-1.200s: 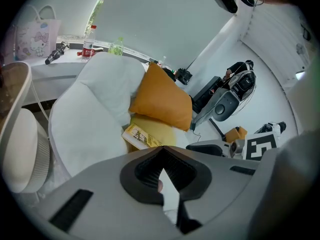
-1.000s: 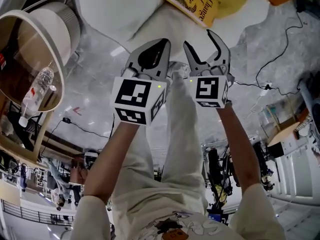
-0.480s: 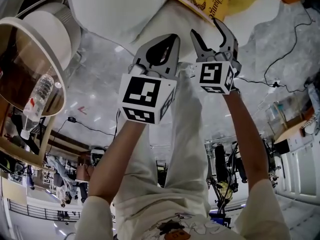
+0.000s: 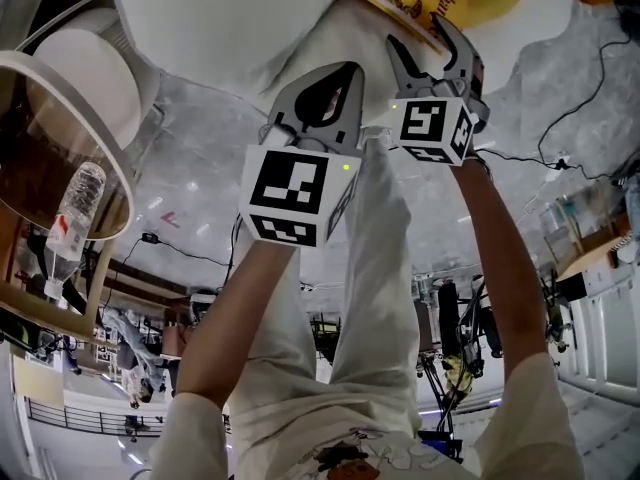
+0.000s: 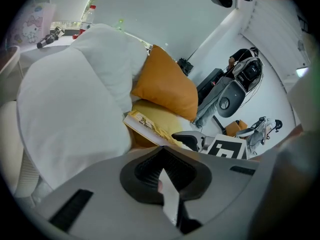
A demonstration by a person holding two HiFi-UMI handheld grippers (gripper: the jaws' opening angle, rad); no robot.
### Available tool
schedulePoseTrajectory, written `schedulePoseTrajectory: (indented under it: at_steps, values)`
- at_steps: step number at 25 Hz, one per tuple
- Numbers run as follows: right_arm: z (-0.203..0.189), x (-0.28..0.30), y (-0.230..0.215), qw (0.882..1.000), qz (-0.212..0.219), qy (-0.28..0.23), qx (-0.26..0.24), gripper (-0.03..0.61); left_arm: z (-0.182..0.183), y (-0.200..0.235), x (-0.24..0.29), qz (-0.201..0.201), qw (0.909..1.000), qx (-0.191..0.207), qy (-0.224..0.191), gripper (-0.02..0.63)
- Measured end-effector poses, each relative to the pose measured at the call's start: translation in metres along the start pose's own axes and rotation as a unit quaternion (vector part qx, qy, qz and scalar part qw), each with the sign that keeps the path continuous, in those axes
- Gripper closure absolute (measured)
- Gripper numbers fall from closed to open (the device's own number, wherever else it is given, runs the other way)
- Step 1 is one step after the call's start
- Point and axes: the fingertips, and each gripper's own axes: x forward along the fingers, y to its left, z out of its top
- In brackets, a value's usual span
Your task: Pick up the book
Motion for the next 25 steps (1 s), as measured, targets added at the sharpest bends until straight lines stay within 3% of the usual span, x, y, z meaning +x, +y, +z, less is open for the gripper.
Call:
schedulePoseTrajectory:
  at_steps: [18,25]
  values:
    - [-0.014,0.040,-0.018,0.999,-0.026,0.040,0.004,0.278,0.001,-0.002,0.003,-0.021,0.9997,0.005,0.007,0.607]
    - [-0.012,0.040,-0.023,0.998,-0.034,0.041,-0.027,0.305,0.002,-0.006,0.002,-0.023,0.9997,0.006,0.009,0.607]
